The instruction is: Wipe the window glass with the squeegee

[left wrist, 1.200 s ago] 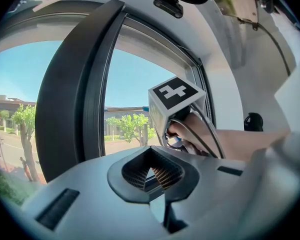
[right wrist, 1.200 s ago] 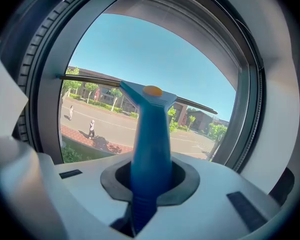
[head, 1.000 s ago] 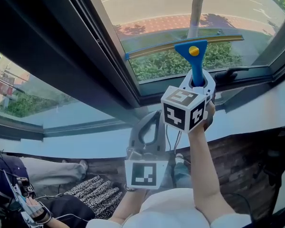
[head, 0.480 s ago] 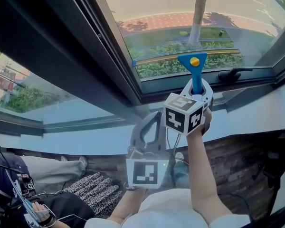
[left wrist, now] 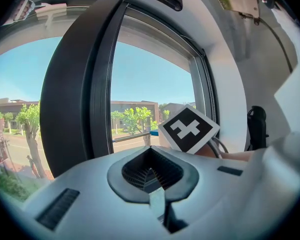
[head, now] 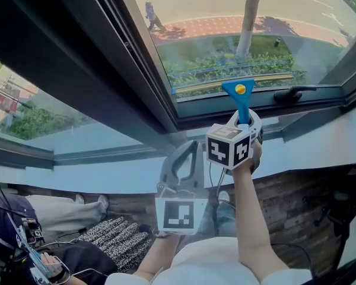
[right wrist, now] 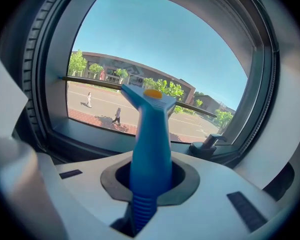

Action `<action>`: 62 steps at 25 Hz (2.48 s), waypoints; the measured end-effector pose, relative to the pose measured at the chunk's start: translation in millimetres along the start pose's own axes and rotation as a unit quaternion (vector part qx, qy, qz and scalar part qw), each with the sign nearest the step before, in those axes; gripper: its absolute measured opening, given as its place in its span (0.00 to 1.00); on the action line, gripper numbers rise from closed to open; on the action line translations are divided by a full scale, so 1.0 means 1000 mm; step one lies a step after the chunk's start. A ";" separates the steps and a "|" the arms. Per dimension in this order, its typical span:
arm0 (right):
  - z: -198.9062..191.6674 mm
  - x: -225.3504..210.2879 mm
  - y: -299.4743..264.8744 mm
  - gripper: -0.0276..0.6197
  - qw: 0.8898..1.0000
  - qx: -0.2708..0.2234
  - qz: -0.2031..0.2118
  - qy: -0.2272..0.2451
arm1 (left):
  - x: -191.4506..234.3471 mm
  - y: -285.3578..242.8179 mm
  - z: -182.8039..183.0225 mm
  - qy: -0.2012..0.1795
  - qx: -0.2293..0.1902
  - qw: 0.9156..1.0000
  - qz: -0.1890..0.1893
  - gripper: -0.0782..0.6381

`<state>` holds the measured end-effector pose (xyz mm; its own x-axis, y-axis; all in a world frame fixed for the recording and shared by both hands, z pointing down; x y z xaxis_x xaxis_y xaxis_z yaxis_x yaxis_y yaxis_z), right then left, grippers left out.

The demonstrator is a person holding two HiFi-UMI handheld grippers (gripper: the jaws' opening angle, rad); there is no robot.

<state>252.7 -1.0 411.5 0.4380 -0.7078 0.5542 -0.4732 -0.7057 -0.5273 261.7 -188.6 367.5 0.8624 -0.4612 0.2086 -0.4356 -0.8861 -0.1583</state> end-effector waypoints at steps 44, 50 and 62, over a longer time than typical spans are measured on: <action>0.043 -0.164 0.150 0.14 0.932 -0.317 -0.087 -0.154 | -0.046 -0.005 0.132 -0.056 -0.225 0.973 -0.014 0.10; 0.068 -0.191 0.181 0.14 0.900 -0.384 -0.080 -0.192 | -0.068 -0.008 0.186 -0.104 -0.273 0.956 -0.030 0.10; 0.074 -0.202 0.207 0.13 0.889 -0.413 -0.112 -0.163 | -0.090 -0.009 0.211 -0.088 -0.295 0.950 -0.054 0.10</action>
<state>122.5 -6.8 142.7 0.7260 -0.6193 0.2990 -0.6876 -0.6611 0.3002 242.3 -129.6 146.9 0.9172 -0.3979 0.0211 -0.3671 -0.8231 0.4332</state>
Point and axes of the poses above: the fingertips, and each gripper's own axes: y backward along the fingers, x to its left, z out of its top, the point moved 10 cm from there along y, backward along the fingers, and after that the axes turned 15 degrees about y, right-handed, at the moved point
